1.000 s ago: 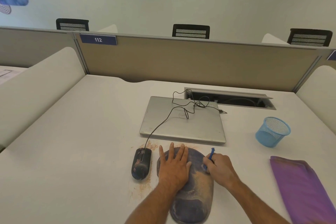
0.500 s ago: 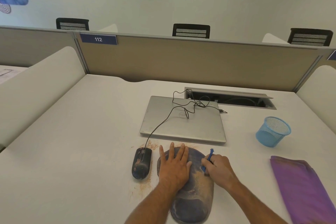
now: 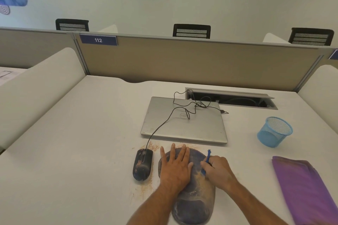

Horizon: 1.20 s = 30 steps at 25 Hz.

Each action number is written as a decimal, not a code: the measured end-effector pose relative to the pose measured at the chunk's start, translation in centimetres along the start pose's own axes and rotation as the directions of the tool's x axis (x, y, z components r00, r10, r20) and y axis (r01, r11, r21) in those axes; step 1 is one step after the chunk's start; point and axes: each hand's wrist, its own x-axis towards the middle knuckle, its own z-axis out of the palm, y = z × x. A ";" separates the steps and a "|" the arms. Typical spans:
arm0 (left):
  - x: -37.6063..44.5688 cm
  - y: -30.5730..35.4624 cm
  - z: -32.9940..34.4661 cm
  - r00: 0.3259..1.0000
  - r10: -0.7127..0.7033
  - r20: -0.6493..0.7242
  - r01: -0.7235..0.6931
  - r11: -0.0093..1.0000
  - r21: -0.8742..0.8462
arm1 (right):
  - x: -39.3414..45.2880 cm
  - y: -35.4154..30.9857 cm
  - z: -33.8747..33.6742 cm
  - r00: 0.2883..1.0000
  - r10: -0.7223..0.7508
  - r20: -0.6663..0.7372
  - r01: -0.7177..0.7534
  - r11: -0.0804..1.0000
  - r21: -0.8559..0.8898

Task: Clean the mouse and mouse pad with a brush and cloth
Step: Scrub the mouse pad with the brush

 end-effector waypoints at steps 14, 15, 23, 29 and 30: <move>0.0 0.0 0.1 1.000 0.002 -0.015 -0.002 1.000 -0.004 | -0.1 -0.1 0.4 0.999 -0.050 0.022 0.051 0.998 -0.036; 0.0 0.0 0.1 1.000 0.002 -0.017 -0.002 1.000 -0.003 | -0.1 -0.1 0.5 0.998 -0.059 0.022 0.060 0.998 -0.026; 0.0 -0.1 0.1 1.000 0.005 -0.010 -0.004 1.000 0.015 | -0.3 -0.4 0.7 0.997 -0.069 -0.017 0.069 0.998 0.002; 0.0 0.0 -0.2 1.000 -0.003 0.004 0.003 1.000 -0.002 | -0.5 -0.4 0.9 0.997 -0.072 -0.012 0.072 0.997 -0.023; -0.1 0.0 -0.3 1.000 -0.001 0.001 0.001 1.000 -0.008 | -0.4 -0.3 0.9 0.996 -0.070 -0.055 0.070 0.998 0.004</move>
